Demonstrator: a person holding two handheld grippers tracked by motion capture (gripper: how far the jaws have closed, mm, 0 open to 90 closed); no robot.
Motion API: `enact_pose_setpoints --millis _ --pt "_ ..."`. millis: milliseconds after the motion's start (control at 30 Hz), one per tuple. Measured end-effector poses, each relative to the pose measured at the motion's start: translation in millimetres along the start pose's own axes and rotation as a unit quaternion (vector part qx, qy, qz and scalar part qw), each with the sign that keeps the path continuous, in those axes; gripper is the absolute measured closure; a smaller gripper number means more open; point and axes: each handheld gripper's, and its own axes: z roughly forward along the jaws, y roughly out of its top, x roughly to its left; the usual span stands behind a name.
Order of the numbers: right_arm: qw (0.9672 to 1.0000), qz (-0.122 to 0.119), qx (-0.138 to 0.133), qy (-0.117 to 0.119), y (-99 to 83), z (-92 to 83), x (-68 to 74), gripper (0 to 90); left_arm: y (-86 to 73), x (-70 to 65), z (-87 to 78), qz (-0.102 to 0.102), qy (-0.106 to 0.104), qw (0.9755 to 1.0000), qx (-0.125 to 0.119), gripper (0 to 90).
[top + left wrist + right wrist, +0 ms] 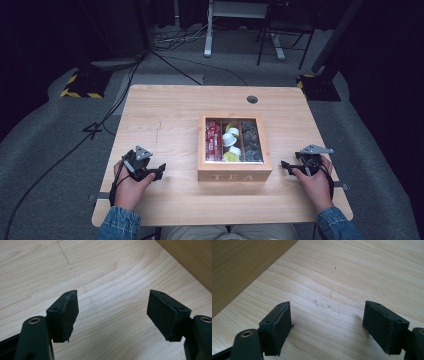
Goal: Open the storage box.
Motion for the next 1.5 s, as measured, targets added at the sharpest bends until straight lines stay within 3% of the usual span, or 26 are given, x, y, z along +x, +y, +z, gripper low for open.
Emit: enact_pose_setpoints --millis 367,667,767,833,1000,1300,1500 --pt "1.0 0.0 0.0 0.0 0.0 0.0 0.0 22.9 15.8 -13.3 -22.5 0.009 -0.02 0.9996 -0.02 29.0" --pt "1.0 0.0 0.0 0.0 0.0 0.0 0.0 22.9 29.1 -37.7 -34.2 0.04 -0.043 0.9978 -0.032 29.5" --pt "1.0 0.0 0.0 0.0 0.0 0.0 0.0 22.9 34.7 -52.0 -37.6 0.059 -0.061 0.9956 -0.04 29.5" --pt "1.0 0.0 0.0 0.0 0.0 0.0 0.0 22.9 36.1 -54.2 -38.1 0.066 -0.065 0.9949 -0.042 29.5" --pt "1.0 0.0 0.0 0.0 0.0 0.0 0.0 22.9 42.3 -75.8 -38.8 0.087 -0.099 0.9899 -0.052 29.4" --pt "1.0 0.0 0.0 0.0 0.0 0.0 0.0 22.9 39.9 -97.5 -24.3 0.082 -0.143 0.9843 -0.063 29.5" --pt "1.0 0.0 0.0 0.0 0.0 0.0 0.0 22.9 34.1 -107.7 -9.9 0.068 -0.161 0.9826 -0.064 29.5"
